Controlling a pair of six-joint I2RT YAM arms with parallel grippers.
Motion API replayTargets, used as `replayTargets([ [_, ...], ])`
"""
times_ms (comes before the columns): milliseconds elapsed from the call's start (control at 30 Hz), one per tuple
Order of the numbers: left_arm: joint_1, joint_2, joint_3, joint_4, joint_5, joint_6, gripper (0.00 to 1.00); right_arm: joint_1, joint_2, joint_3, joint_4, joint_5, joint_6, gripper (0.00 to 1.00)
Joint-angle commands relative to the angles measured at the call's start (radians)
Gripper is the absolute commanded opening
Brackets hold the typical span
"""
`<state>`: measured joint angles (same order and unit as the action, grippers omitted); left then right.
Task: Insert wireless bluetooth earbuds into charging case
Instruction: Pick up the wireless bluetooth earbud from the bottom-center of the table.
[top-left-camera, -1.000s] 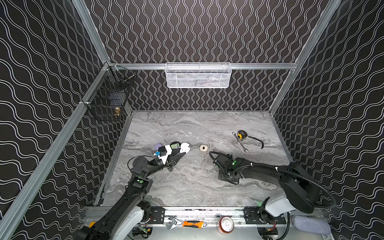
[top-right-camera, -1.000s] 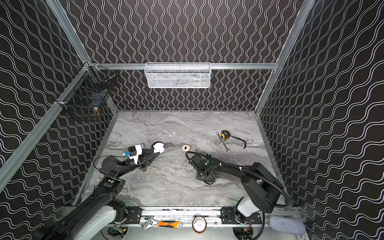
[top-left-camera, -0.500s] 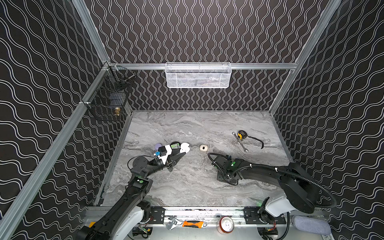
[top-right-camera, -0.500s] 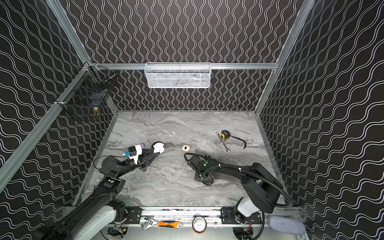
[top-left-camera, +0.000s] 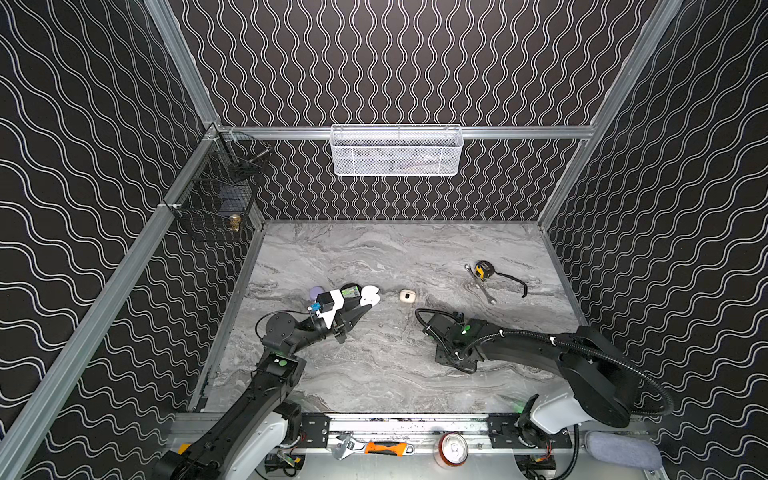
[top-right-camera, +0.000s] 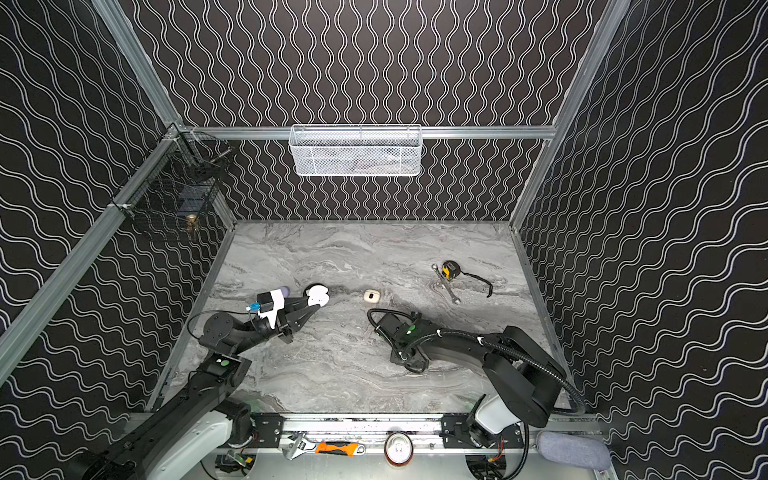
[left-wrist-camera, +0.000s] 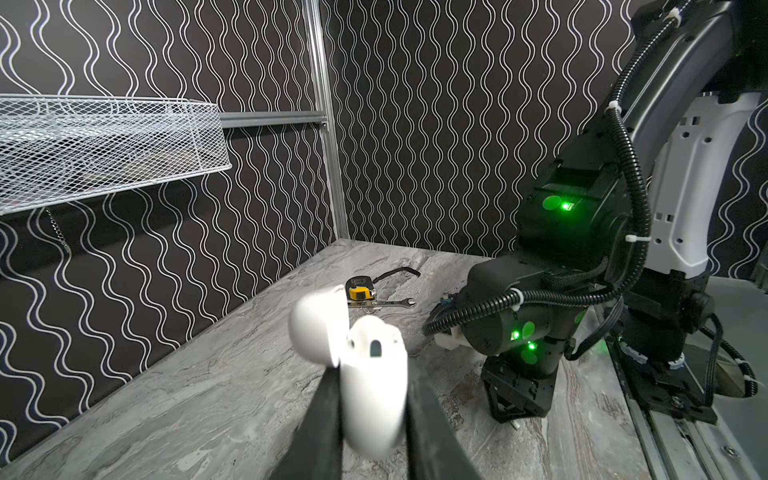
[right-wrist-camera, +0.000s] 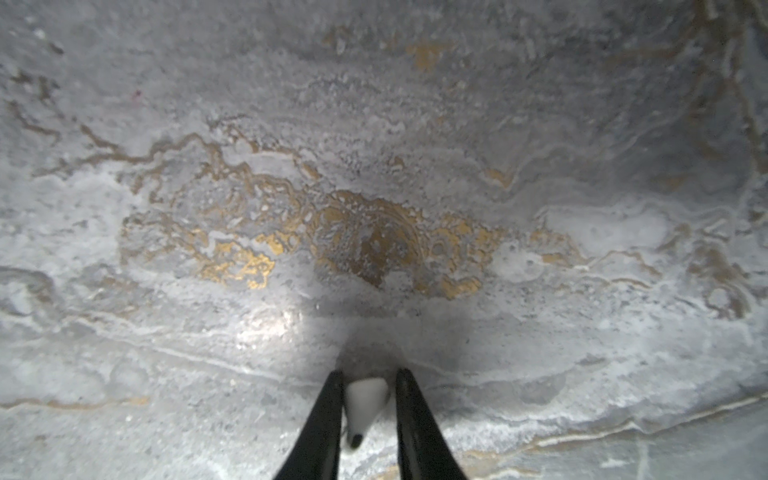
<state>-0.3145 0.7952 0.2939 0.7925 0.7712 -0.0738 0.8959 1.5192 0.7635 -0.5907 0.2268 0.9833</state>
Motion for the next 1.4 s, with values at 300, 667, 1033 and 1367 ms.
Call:
replayTargets([
  [300,-0.001,0.003,0.004,0.037,0.014,-0.007,0.0,0.0,0.022,-0.01,-0.004,-0.02,0.008,0.26],
  [667,-0.001,0.001,0.004,0.04,0.018,-0.012,0.0,0.001,0.026,-0.032,0.023,-0.028,0.018,0.18],
  [1033,-0.001,0.016,0.002,0.06,0.019,-0.023,0.0,0.01,-0.05,-0.003,0.005,0.023,0.033,0.14],
  [1367,-0.001,0.024,0.001,0.09,0.025,-0.038,0.0,0.1,-0.138,0.13,-0.038,0.195,0.047,0.12],
])
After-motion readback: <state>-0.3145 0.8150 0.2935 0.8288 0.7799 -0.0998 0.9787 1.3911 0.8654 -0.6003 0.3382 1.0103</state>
